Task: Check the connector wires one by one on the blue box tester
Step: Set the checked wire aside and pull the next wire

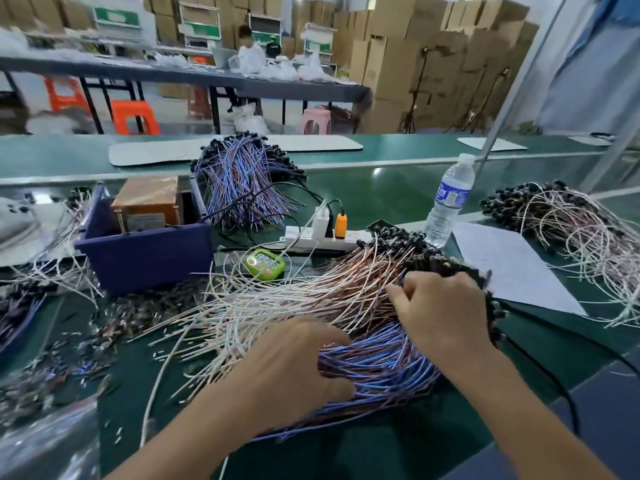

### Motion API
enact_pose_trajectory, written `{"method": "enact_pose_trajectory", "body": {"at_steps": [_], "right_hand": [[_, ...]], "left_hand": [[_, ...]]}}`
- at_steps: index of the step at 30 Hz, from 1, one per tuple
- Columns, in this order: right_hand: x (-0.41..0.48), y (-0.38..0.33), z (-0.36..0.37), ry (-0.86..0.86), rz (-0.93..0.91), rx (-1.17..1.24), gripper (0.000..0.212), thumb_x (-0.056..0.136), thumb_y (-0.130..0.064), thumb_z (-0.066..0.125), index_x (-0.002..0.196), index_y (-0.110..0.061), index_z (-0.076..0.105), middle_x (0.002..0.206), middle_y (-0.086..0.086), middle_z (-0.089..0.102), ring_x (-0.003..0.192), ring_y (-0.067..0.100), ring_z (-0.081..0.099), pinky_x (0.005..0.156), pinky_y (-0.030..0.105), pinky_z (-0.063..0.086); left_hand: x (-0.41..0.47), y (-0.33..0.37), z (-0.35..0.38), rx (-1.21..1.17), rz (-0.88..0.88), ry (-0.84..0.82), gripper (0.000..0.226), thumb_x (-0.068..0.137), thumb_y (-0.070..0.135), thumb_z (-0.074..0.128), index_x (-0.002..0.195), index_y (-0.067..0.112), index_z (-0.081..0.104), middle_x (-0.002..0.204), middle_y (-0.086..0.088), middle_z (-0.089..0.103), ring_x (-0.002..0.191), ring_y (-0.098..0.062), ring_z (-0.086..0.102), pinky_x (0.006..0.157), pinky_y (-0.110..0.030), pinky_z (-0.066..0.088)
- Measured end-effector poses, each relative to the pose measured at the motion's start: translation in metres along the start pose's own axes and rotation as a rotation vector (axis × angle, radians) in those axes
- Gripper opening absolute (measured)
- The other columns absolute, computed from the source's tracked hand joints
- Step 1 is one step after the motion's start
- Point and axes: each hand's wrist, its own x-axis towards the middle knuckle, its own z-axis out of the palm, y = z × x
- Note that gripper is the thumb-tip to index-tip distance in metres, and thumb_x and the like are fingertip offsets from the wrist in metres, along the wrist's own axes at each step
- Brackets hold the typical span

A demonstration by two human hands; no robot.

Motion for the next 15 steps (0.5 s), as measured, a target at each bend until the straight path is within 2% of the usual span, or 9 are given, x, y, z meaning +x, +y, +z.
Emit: {"method": "enact_pose_trajectory", "body": {"at_steps": [1,2,4,6,10,13,15], "right_hand": [[-0.010,-0.013,0.004,-0.022,-0.075,0.140,0.041,0.090,-0.041,0.071,0.058,-0.027,0.049,0.044,-0.012,0.036,0.045,0.007,0.025,0.068,0.030,0.034],[-0.020,-0.025,0.010,-0.093,-0.132,0.267,0.034,0.091,-0.036,0.068,0.062,-0.027,0.053,0.050,-0.011,0.046,0.049,0.009,0.033,0.068,0.030,0.036],[-0.037,-0.040,0.025,-0.287,-0.152,0.409,0.023,0.095,-0.031,0.056,0.073,-0.025,0.057,0.064,-0.009,0.057,0.063,0.012,0.047,0.066,0.033,0.038],[-0.045,-0.040,0.040,-0.373,-0.094,0.465,0.021,0.098,-0.028,0.050,0.078,-0.025,0.055,0.071,-0.008,0.057,0.072,0.010,0.051,0.067,0.036,0.043],[-0.048,-0.027,0.055,-0.391,-0.016,0.502,0.021,0.098,-0.023,0.052,0.078,-0.026,0.055,0.074,-0.010,0.056,0.077,0.008,0.051,0.069,0.035,0.044],[-0.048,-0.024,0.062,-0.367,0.040,0.479,0.023,0.097,-0.032,0.053,0.075,-0.026,0.056,0.071,-0.010,0.058,0.073,0.008,0.053,0.065,0.036,0.044],[-0.047,-0.027,0.066,-0.337,0.096,0.470,0.037,0.100,-0.045,0.049,0.070,-0.023,0.056,0.066,-0.007,0.059,0.067,0.010,0.054,0.062,0.038,0.043]], "left_hand": [[0.002,0.000,0.004,-0.003,0.041,-0.058,0.068,0.075,0.067,0.072,0.136,0.042,0.058,0.132,0.026,0.059,0.120,-0.001,0.050,0.103,-0.027,0.043],[0.003,0.001,0.007,-0.008,0.072,-0.094,0.071,0.075,0.062,0.074,0.139,0.038,0.056,0.136,0.024,0.057,0.121,-0.002,0.048,0.107,-0.029,0.042],[0.003,0.000,0.013,-0.023,0.079,-0.125,0.068,0.076,0.052,0.076,0.139,0.035,0.057,0.133,0.022,0.059,0.115,-0.003,0.050,0.105,-0.030,0.042],[0.000,-0.006,0.019,-0.041,0.061,-0.125,0.070,0.078,0.051,0.076,0.143,0.036,0.052,0.136,0.023,0.056,0.117,-0.004,0.050,0.105,-0.029,0.042],[-0.005,-0.015,0.026,-0.052,-0.011,-0.076,0.077,0.088,0.055,0.068,0.155,0.036,0.034,0.148,0.016,0.049,0.131,-0.007,0.046,0.112,-0.026,0.035],[-0.005,-0.011,0.027,-0.036,-0.004,-0.068,0.059,0.093,0.049,0.066,0.147,0.032,0.049,0.142,0.014,0.056,0.128,-0.009,0.049,0.112,-0.028,0.037],[-0.001,-0.011,0.022,-0.069,-0.016,-0.089,0.043,0.092,0.044,0.070,0.133,0.032,0.063,0.125,0.012,0.067,0.111,-0.008,0.059,0.103,-0.029,0.047]]}}
